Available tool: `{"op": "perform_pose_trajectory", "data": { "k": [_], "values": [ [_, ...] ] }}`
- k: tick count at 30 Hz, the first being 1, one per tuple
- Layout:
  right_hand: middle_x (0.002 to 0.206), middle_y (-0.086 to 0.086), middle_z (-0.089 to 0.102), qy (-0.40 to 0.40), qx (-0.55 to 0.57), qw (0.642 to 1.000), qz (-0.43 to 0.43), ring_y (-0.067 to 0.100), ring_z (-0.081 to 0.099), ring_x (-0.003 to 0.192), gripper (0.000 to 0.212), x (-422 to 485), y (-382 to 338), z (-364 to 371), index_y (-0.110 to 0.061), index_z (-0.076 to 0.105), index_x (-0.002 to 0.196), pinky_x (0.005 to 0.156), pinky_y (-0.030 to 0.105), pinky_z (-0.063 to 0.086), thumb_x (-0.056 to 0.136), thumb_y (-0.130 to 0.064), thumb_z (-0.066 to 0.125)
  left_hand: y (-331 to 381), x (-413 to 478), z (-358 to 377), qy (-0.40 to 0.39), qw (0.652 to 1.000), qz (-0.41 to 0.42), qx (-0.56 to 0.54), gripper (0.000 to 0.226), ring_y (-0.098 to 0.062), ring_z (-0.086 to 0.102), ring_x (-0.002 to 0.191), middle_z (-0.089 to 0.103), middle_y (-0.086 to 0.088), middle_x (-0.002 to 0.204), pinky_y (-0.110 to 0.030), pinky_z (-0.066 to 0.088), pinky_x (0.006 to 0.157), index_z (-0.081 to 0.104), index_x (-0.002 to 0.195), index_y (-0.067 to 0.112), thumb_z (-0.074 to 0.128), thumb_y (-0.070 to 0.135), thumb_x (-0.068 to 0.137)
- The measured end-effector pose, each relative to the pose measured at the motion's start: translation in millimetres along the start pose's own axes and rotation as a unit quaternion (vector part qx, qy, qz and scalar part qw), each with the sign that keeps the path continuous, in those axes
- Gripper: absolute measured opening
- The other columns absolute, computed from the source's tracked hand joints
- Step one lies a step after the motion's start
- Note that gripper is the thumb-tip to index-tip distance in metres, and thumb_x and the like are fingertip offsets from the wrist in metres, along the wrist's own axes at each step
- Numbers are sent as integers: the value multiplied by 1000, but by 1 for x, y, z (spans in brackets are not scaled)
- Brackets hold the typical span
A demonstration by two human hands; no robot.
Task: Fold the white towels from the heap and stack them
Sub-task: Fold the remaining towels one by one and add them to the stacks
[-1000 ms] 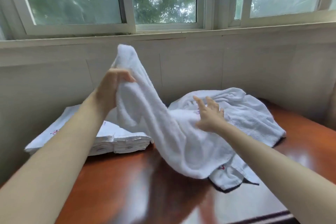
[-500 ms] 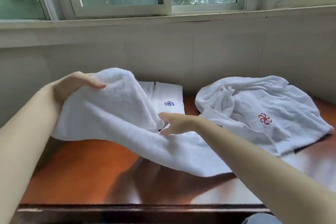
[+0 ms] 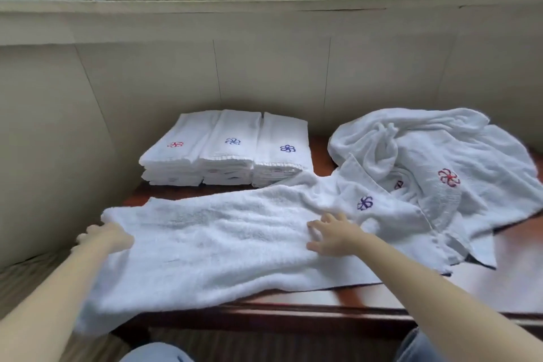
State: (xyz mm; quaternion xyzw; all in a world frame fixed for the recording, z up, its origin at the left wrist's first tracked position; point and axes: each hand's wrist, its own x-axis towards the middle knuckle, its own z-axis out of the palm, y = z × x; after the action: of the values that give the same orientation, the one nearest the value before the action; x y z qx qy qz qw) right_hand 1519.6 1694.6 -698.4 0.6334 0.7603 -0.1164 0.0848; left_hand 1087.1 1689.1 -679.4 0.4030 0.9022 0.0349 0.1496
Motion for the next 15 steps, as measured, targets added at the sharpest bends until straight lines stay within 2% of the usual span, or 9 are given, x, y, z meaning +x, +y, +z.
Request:
{"op": "perform_pose_trajectory", "data": {
  "k": [3,5,7,9,11,12,14,15],
  "values": [
    [148,3,29,-2,-7,1000,0,32,14,140,61,-7,0,3,-35,34,140,108,53,28,86,-63,42,36,-30,17,136,990,39,12,80,-31,19,135,25,-14,146,-47,20,113,14,147,7,59,23,84],
    [147,5,30,-14,2,1000,-3,34,15,140,61,-12,0,-1,-34,36,139,108,51,30,86,-63,44,63,-46,32,203,972,119,10,83,-30,7,142,13,-13,154,-48,13,116,10,149,9,61,23,85],
    [145,7,32,-27,20,999,-10,34,25,135,59,-18,-1,-4,-33,41,135,106,48,33,84,-62,49,88,-51,44,172,962,211,18,73,-29,0,145,4,-11,159,-46,8,118,14,150,17,53,20,89],
    [141,5,36,-29,16,999,-24,32,43,123,51,-24,-3,-11,-31,49,126,99,41,40,83,-58,54,110,-60,58,120,952,279,43,61,-28,0,146,2,-10,159,-43,7,117,25,148,24,47,22,92],
    [128,3,50,-63,62,996,-31,27,58,105,36,-30,-2,-19,-29,55,118,86,33,46,86,-47,56,123,-66,69,88,943,317,53,51,-28,14,143,18,-9,156,-41,18,114,34,142,25,45,26,93],
    [114,3,59,-106,134,985,-25,24,63,91,26,-33,0,-23,-28,58,112,77,30,49,90,-40,54,126,-68,73,97,938,329,54,45,-27,27,137,33,-8,148,-40,26,109,40,137,23,45,27,92],
    [89,5,65,-207,289,935,-19,21,64,61,15,-38,8,-28,-21,61,101,60,26,53,94,-26,49,131,-69,75,132,931,336,45,28,-24,45,118,54,-2,123,-37,36,96,53,116,22,43,33,92],
    [84,8,67,-224,322,920,-22,20,63,53,16,-38,12,-30,-16,61,98,54,26,54,95,-20,47,133,-69,71,130,935,329,25,25,-24,49,109,59,-1,112,-36,39,90,57,103,23,41,39,93]
  ]
}}
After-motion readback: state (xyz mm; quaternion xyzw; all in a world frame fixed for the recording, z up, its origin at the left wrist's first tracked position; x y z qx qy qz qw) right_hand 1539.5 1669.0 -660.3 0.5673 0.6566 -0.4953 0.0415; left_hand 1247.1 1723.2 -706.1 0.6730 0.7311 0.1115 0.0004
